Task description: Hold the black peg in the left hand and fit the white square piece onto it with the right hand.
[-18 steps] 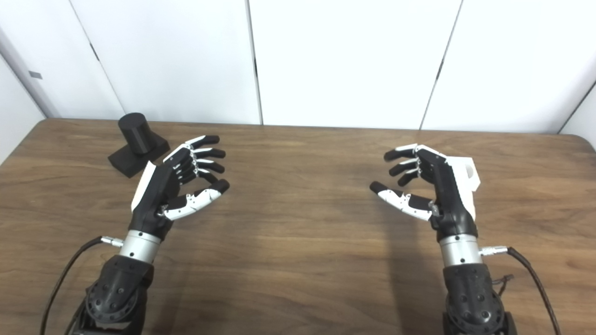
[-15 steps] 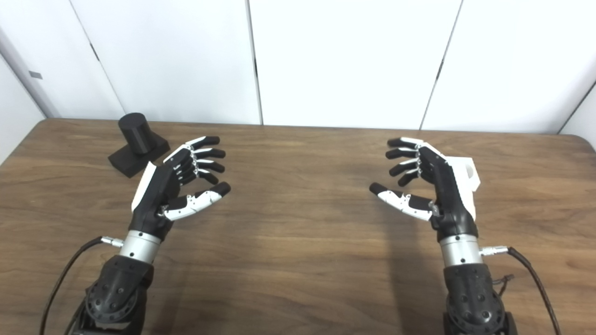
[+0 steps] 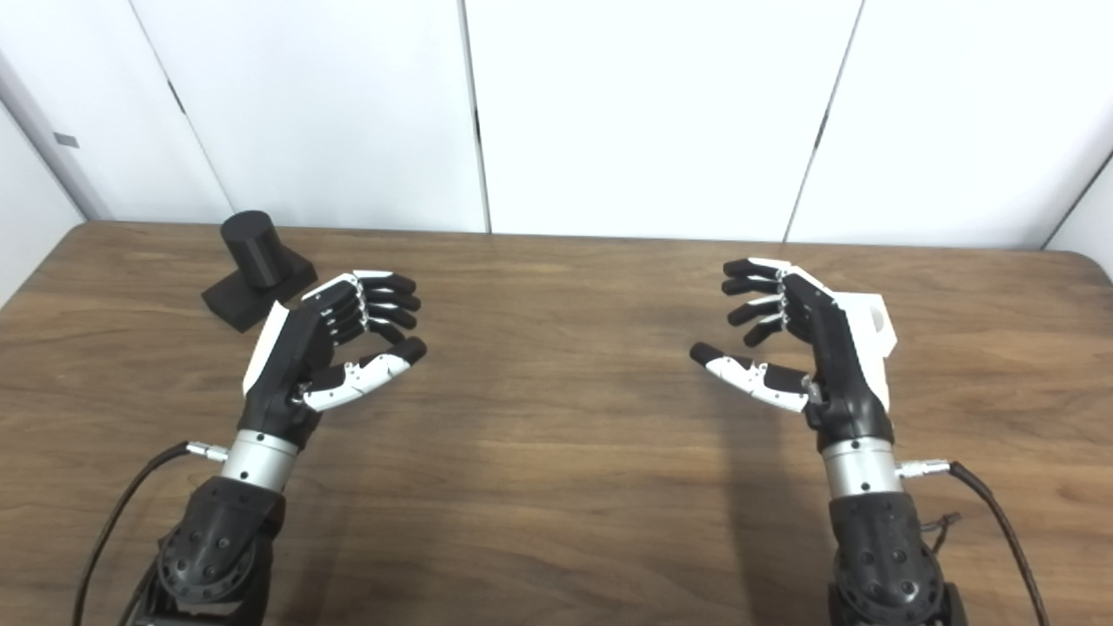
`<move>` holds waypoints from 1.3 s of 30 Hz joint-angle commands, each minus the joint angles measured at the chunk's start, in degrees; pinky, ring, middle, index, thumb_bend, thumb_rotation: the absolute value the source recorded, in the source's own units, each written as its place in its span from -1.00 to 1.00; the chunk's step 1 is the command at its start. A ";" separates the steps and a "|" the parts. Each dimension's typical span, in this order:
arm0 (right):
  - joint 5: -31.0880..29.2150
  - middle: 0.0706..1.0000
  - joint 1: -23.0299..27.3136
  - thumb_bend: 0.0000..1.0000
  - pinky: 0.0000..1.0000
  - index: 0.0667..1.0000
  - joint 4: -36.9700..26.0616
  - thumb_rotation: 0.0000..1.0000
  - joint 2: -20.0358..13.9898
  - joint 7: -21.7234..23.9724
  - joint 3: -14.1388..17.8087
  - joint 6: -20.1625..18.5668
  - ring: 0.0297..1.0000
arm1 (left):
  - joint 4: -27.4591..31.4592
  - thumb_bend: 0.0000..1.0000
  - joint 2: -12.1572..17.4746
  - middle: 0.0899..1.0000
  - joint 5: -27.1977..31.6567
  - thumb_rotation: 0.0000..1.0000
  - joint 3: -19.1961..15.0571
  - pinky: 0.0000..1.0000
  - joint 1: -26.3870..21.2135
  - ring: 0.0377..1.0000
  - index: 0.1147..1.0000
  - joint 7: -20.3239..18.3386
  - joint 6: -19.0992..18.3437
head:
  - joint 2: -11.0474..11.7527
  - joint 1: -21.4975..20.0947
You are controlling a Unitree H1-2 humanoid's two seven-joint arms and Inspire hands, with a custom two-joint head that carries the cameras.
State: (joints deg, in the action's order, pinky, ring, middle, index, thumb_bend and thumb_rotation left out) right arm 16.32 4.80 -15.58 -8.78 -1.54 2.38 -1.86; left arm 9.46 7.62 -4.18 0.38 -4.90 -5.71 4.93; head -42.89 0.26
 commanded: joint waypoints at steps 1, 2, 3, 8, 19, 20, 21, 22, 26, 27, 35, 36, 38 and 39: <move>-0.25 0.23 1.32 0.16 -0.18 0.29 -1.43 -0.89 -0.20 -0.72 0.35 1.81 0.06 | 0.58 0.58 0.34 0.20 0.94 -0.48 -0.32 0.02 -1.83 0.15 0.19 0.16 2.25 | 0.15 1.05; -0.30 0.23 1.29 0.16 -0.18 0.29 -1.36 -0.89 -0.25 -0.74 0.41 1.87 0.06 | 0.54 0.58 0.26 0.21 0.81 -0.48 -0.25 0.02 -1.79 0.15 0.20 0.22 2.30 | 0.29 2.29; -0.67 0.23 1.25 0.16 -0.18 0.29 -1.40 -0.90 -0.24 -0.61 0.56 1.62 0.05 | 0.55 0.57 0.18 0.21 0.44 -0.49 -0.09 0.02 -1.75 0.15 0.21 0.29 2.27 | 0.39 3.19; -1.71 0.25 1.05 0.14 -0.16 0.31 -1.35 -0.95 -0.80 -0.18 1.13 1.80 0.08 | 0.81 0.54 -0.69 0.24 -1.20 -0.48 0.81 -0.01 -1.60 0.13 0.29 0.85 1.41 | 1.16 8.15; -5.47 0.32 0.22 0.04 -0.12 0.35 -3.02 -1.00 -2.05 0.99 2.46 -1.25 0.10 | 0.33 0.43 -3.11 0.24 -5.49 -0.57 3.01 -0.04 -1.77 0.13 0.31 2.29 1.16 | 2.92 16.16; -5.90 0.32 0.17 0.02 -0.11 0.35 -3.36 -1.00 -2.07 1.14 2.49 -1.58 0.11 | 0.45 0.41 -3.20 0.24 -5.84 -0.59 3.07 -0.04 -1.75 0.14 0.31 2.37 0.97 | 3.08 16.42; -6.01 0.33 0.17 0.01 -0.10 0.35 -3.74 -1.00 -2.10 1.23 2.48 -2.10 0.12 | 0.58 0.40 -3.26 0.24 -6.23 -0.61 3.11 -0.04 -1.75 0.14 0.31 2.43 0.83 | 3.31 16.71; -6.07 0.33 0.16 0.00 -0.09 0.35 -3.98 -1.00 -2.14 1.27 2.47 -2.48 0.12 | 0.64 0.38 -3.32 0.24 -6.51 -0.63 3.14 -0.04 -1.73 0.14 0.31 2.46 0.78 | 3.55 16.98; -5.79 0.33 0.11 -0.01 -0.08 0.36 -4.94 -1.00 -2.20 1.31 2.27 -3.85 0.13 | 0.50 0.36 -3.23 0.24 -6.53 -0.62 3.05 -0.03 -1.57 0.15 0.30 2.30 1.18 | 4.55 17.62; -5.78 0.33 0.08 -0.02 -0.09 0.36 -5.06 -1.00 -2.23 1.34 2.19 -3.97 0.11 | 0.60 0.36 -3.24 0.24 -6.34 -0.63 2.98 -0.03 -1.49 0.14 0.29 2.21 1.06 | 4.55 17.62; -5.72 0.35 -0.12 -0.04 -0.09 0.36 -5.39 -1.00 -2.19 1.53 1.58 -4.15 0.14 | 1.15 0.40 -3.44 0.25 -5.66 -0.61 2.71 -0.02 -1.07 0.15 0.28 1.94 0.42 | 5.86 17.80; -5.60 0.35 -0.10 -0.04 -0.09 0.35 -5.52 -1.00 -2.21 1.54 1.52 -4.31 0.14 | 1.26 0.40 -3.47 0.26 -5.57 -0.61 2.73 -0.02 -1.02 0.15 0.28 1.86 0.20 | 5.86 17.80; -5.72 0.33 -0.14 -0.04 -0.12 0.33 -5.58 -1.00 -2.29 1.63 1.48 -4.19 0.12 | 1.23 0.41 -3.56 0.26 -5.39 -0.60 2.78 -0.01 -0.94 0.17 0.28 1.78 0.06 | 6.51 17.79; -5.74 0.32 -0.16 -0.04 -0.12 0.33 -5.54 -1.00 -2.36 1.64 1.47 -4.02 0.11 | 1.20 0.42 -3.62 0.26 -5.26 -0.59 2.80 -0.01 -0.90 0.17 0.28 1.77 0.02 | 6.51 17.79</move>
State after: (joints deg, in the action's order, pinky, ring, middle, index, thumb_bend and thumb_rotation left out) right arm 10.54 3.39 -18.57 -10.74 -0.14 3.75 -6.55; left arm 8.82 4.10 -9.68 3.32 -4.60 -4.48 4.50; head -36.30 18.02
